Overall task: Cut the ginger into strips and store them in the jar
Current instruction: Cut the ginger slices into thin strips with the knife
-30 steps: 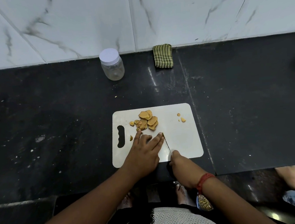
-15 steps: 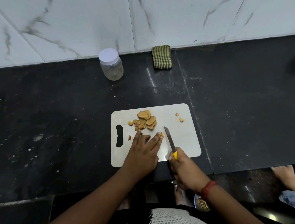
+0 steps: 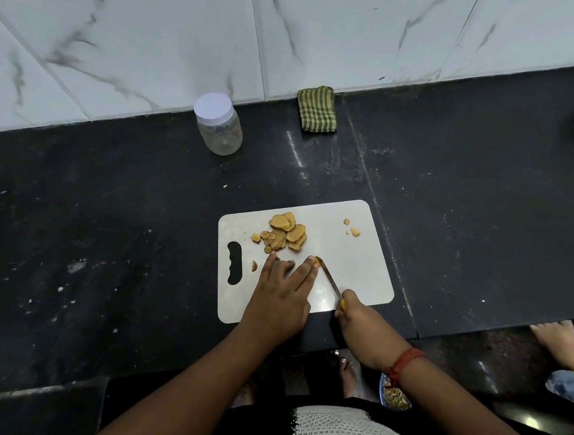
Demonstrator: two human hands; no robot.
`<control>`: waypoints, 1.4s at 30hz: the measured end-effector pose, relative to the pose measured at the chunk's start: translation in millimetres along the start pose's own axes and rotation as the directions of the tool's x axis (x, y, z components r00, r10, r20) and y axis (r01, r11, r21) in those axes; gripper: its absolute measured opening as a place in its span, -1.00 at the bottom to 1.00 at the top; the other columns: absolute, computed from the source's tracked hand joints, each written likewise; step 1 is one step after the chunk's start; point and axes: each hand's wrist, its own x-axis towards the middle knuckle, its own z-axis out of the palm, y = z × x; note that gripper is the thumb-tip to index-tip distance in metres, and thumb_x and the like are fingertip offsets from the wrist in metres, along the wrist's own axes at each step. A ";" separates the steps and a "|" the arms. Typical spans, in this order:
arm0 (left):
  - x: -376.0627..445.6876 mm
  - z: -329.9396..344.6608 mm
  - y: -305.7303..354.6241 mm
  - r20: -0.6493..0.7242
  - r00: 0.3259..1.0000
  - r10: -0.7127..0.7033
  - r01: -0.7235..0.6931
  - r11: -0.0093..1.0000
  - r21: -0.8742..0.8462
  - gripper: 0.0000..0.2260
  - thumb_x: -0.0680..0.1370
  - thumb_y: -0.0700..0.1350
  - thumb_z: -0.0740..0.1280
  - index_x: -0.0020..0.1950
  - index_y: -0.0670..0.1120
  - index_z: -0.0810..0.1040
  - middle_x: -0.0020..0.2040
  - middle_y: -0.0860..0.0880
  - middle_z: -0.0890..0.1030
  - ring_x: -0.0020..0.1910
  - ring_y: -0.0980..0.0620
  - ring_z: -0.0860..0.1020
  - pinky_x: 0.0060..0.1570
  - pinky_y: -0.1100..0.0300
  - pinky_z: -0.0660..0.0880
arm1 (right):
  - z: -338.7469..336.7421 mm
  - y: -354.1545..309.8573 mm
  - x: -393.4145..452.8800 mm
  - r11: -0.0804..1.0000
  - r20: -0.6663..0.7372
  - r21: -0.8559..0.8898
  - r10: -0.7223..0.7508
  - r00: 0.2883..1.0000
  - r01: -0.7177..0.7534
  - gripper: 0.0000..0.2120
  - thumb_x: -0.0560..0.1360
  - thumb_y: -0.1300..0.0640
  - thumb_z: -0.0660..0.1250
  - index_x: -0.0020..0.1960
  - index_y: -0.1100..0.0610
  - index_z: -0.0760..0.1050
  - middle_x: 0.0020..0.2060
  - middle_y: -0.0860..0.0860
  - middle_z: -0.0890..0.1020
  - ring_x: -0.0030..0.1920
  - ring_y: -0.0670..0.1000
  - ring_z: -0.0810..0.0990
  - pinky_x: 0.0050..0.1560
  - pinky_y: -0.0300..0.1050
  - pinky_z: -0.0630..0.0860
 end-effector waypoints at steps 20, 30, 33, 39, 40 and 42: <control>9.3 -1.6 1.2 -0.091 0.995 -0.030 0.030 1.000 -0.004 -0.50 0.48 -0.10 0.25 0.42 -0.15 0.51 0.35 -0.07 0.54 0.03 -0.11 0.50 0.40 -0.31 0.33 | -6.3 -3.2 7.3 0.999 0.084 -0.040 0.014 0.996 -0.010 -0.92 0.58 0.28 0.08 -0.04 0.14 0.20 -0.30 -0.02 0.40 -0.33 -0.11 0.36 -0.42 -0.30 0.18; 19.7 2.2 6.0 -0.162 0.981 -0.109 0.102 0.994 -0.047 -0.73 0.54 -0.17 0.34 0.23 -0.14 0.63 0.20 -0.04 0.60 -0.10 -0.13 0.46 0.39 -0.31 0.32 | -2.5 -5.0 1.7 0.996 0.084 -0.087 0.018 0.996 -0.010 -0.83 0.51 0.36 0.06 0.01 0.13 0.18 -0.27 0.01 0.43 -0.30 -0.02 0.42 -0.32 -0.19 0.30; 20.2 0.4 8.4 -0.159 0.976 -0.146 0.134 0.988 -0.078 -0.76 0.54 -0.17 0.35 0.19 -0.13 0.64 0.18 -0.03 0.60 -0.10 -0.11 0.46 0.41 -0.29 0.31 | 0.6 -3.3 1.8 0.997 0.084 -0.071 0.025 0.996 -0.019 -0.81 0.50 0.36 0.04 0.02 0.12 0.18 -0.26 0.01 0.44 -0.31 -0.05 0.42 -0.34 -0.21 0.28; 37.9 -6.6 12.5 -0.070 0.943 -0.327 0.297 0.915 -0.274 -0.73 0.56 0.03 0.27 0.19 -0.04 0.57 0.14 0.01 0.54 0.05 -0.09 0.48 0.49 -0.24 0.19 | -0.6 10.4 9.4 1.000 0.116 -0.025 0.014 0.993 -0.011 -0.85 0.48 0.35 0.04 -0.04 0.13 0.20 -0.26 0.01 0.44 -0.35 -0.10 0.36 -0.33 -0.19 0.35; 38.4 -5.7 12.6 -0.070 0.939 -0.337 0.302 0.904 -0.303 -0.74 0.55 0.00 0.28 0.20 -0.03 0.58 0.14 0.02 0.53 0.07 -0.08 0.48 0.51 -0.23 0.16 | -1.3 10.5 9.7 1.000 0.115 -0.007 0.023 0.993 -0.022 -0.87 0.50 0.34 0.05 -0.04 0.14 0.20 -0.26 0.02 0.44 -0.33 -0.07 0.37 -0.31 -0.17 0.34; 38.0 -4.1 12.2 -0.070 0.931 -0.359 0.314 0.882 -0.352 -0.76 0.55 -0.04 0.30 0.19 -0.03 0.60 0.14 0.03 0.53 0.12 -0.07 0.47 0.54 -0.20 0.11 | -3.7 10.3 9.4 0.998 0.112 0.021 0.048 0.993 -0.051 -0.91 0.54 0.30 0.05 -0.04 0.14 0.21 -0.24 0.03 0.44 -0.30 -0.03 0.39 -0.32 -0.18 0.29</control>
